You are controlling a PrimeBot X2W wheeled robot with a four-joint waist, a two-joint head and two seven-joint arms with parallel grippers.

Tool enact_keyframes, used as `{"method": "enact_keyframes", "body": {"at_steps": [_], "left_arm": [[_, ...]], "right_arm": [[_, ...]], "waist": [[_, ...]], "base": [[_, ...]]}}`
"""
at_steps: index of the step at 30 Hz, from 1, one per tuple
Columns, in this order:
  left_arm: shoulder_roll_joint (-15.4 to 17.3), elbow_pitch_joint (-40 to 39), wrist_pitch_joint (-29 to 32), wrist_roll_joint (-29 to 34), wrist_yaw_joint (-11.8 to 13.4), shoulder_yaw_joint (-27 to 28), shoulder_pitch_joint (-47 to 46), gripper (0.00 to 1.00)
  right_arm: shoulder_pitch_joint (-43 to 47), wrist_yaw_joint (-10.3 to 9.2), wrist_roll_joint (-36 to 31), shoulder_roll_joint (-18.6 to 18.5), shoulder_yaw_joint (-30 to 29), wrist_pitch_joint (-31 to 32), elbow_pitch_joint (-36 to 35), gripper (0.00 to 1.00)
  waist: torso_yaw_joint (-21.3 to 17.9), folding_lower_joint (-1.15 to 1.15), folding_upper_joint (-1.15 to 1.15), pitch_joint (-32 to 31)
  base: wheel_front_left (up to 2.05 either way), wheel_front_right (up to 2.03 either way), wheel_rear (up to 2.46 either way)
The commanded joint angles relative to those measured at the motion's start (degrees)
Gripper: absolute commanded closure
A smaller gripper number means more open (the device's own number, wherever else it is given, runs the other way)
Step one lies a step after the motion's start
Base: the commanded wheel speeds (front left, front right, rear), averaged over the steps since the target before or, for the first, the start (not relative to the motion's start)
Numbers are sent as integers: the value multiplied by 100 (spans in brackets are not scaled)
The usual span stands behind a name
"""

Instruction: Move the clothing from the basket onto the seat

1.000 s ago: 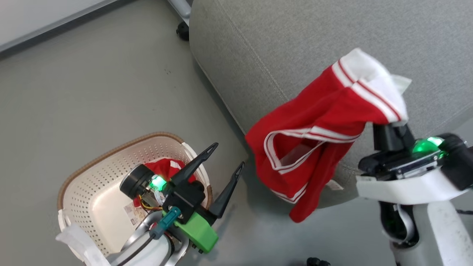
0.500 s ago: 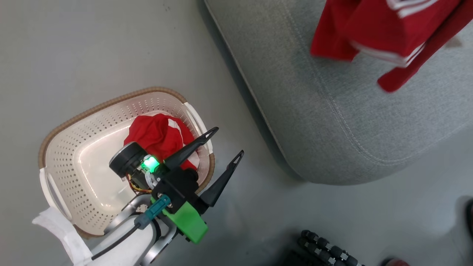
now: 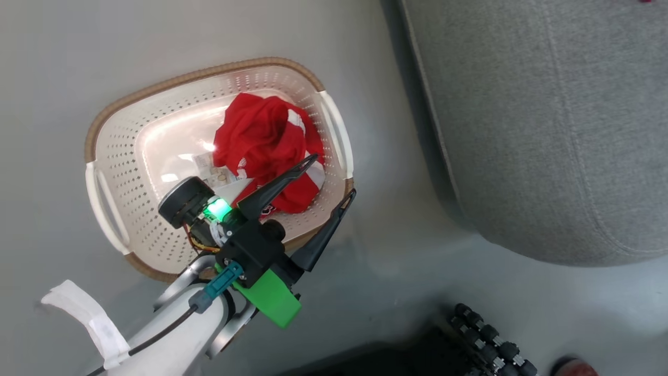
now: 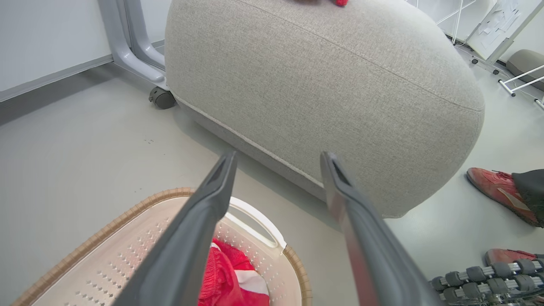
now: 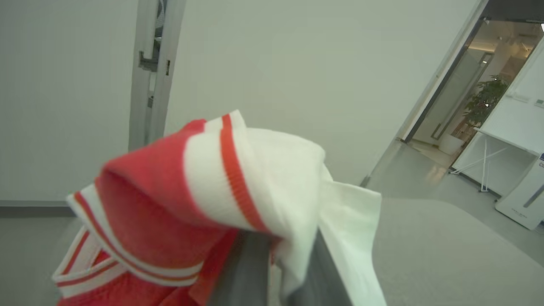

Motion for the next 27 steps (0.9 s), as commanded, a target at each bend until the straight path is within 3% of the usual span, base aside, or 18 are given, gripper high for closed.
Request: {"method": "enact_keyframes", "body": {"at_steps": [1,5,6,7,15,20,27], "left_arm": [[-12,58,-62,-16,-12,17,-139,0],[-73,187,-166,-47,10,14,-156,0],[-80,218,-196,-51,13,10,-151,0],[-81,266,-219,-60,20,11,-134,0],[-238,659,-626,-287,59,290,103,0],[-512,867,-697,-221,150,559,304,0],[-1170,965,-692,-88,286,1567,1192,0]], "right_arm": [[276,-4,-98,109,-181,-15,191,100],[942,-5,-216,582,-771,-14,588,98],[1063,-5,-297,696,-949,-14,629,9],[1187,-5,-433,862,-1197,-15,602,0],[2329,-6,-764,2102,-1623,-14,-259,0],[3183,-6,-642,2397,-1246,-14,-846,0],[4098,-6,-585,2466,-453,-14,-1014,0]], "waist": [[408,-1,0,321],[490,-1,0,309],[495,-1,0,295],[493,-1,0,266],[348,-1,0,-253],[391,-1,0,-904],[732,-1,0,-2146]], "base": [[0,0,0],[0,0,0],[0,0,0],[0,0,0],[0,0,0],[0,0,0],[0,0,0]]}}
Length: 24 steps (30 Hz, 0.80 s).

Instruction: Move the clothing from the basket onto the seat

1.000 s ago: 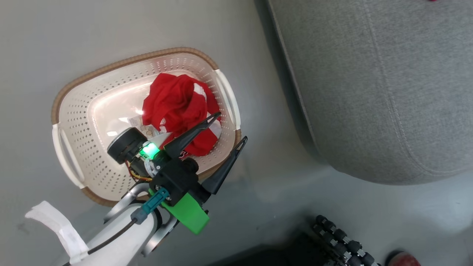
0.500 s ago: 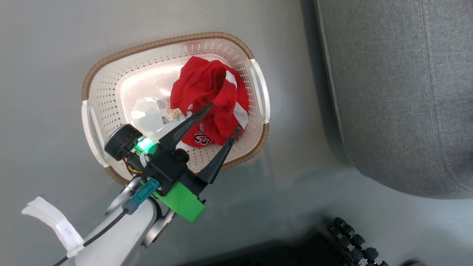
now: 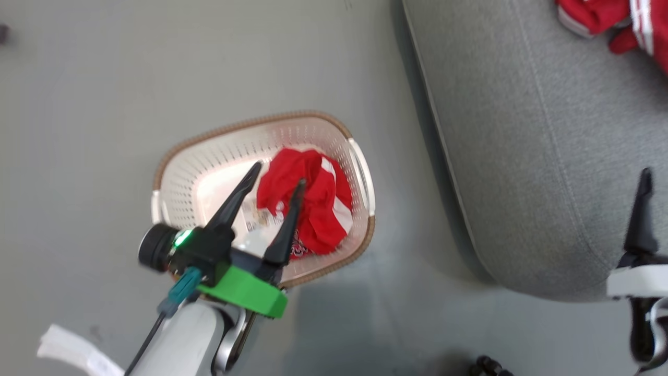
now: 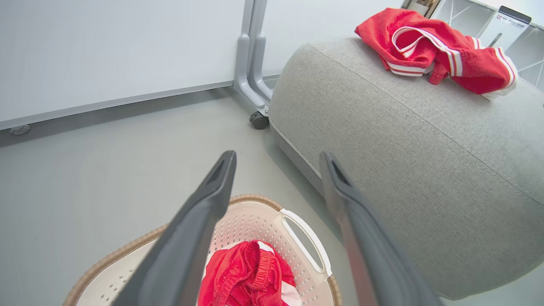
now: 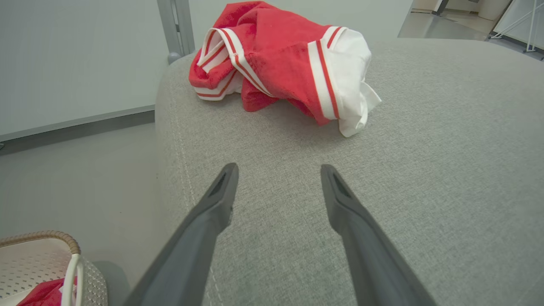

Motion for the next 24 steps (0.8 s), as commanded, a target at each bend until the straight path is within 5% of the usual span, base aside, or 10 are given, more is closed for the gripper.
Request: {"method": "enact_keyframes", "body": {"at_steps": [1,15,24], "left_arm": [[-104,48,-18,95,15,197,304,0],[-942,127,-11,662,-24,2337,2363,0],[-1011,-216,-12,712,-35,2829,3068,0]], "right_arm": [[211,-8,53,-27,120,-14,36,0],[977,-8,32,-26,2248,-14,419,0],[1284,-8,248,-28,2854,-14,370,0]], "waist": [[319,0,0,-1127],[1186,0,0,-3018],[1178,0,0,-3690]], "base": [[0,0,0],[0,0,0],[0,0,0]]}}
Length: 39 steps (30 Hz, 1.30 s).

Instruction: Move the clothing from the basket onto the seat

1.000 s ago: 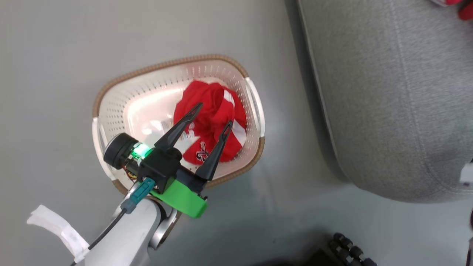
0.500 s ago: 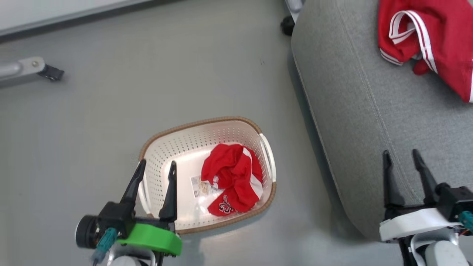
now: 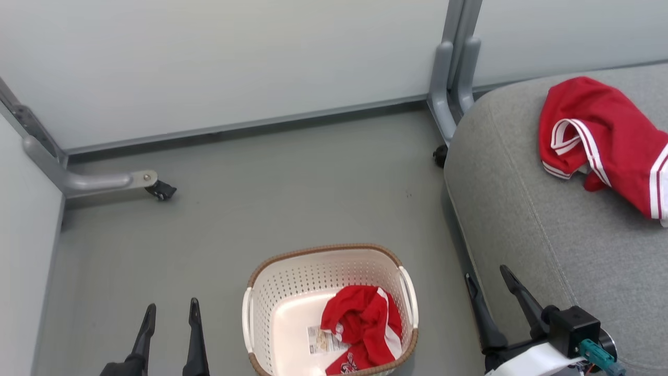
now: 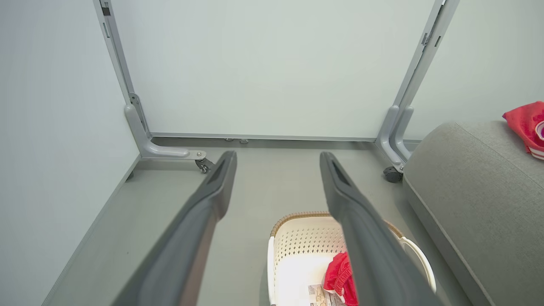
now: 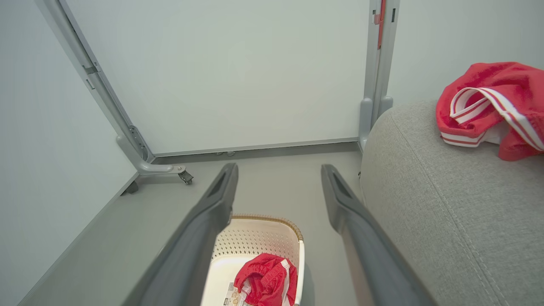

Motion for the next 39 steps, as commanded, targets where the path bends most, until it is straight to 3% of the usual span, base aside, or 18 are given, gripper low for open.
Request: {"method": "enact_keyframes", "body": {"at_steps": [1,12,39], "left_arm": [[-7,-53,-1,-16,45,3,174,0],[-7,-290,-2,58,167,-55,713,0],[-7,-246,-2,121,78,-126,850,0]], "right_arm": [[165,-8,67,-28,2,-14,-28,0],[548,-8,174,-24,-33,-14,-52,0],[689,-8,291,-25,-148,-14,-88,0]], "waist": [[245,1,0,-663],[12,1,0,-1098],[14,1,0,-1184]], "base": [[0,0,0],[0,0,0],[0,0,0]]}}
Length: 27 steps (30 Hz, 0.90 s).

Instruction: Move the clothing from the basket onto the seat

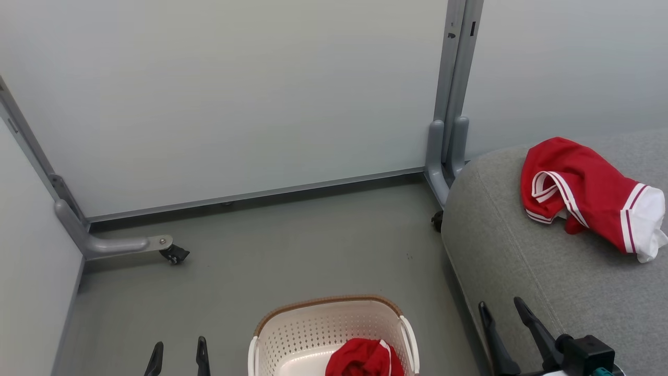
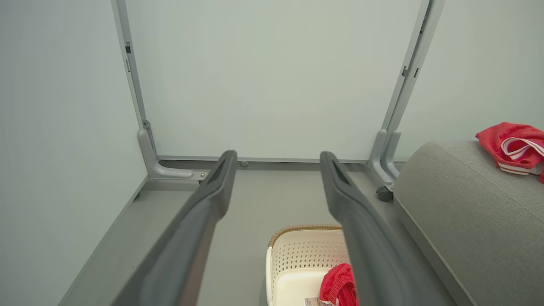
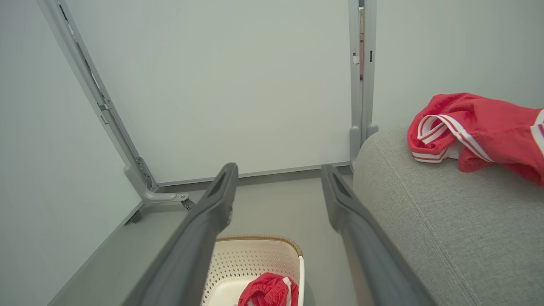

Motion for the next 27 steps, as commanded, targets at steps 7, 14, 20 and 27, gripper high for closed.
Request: {"method": "enact_keyframes", "body": {"at_steps": [7,14,20,27], "left_arm": [[2,23,-2,47,-41,-16,92,0],[2,45,-2,98,-101,-110,-85,0],[2,83,-2,165,-236,-187,-412,0],[3,139,-2,336,-400,-258,-1201,0]], "right_arm": [[65,-8,-32,-20,36,-14,-12,0],[-27,-8,-109,-19,-54,-14,-67,0],[-225,-7,-221,-19,-175,-14,-154,0],[-799,-7,-339,-19,-445,-14,-450,0]], "waist": [[-10,0,0,48],[30,0,0,362],[108,0,0,972],[174,0,0,2249]], "base": [[0,0,0],[0,0,0],[0,0,0],[0,0,0]]}}
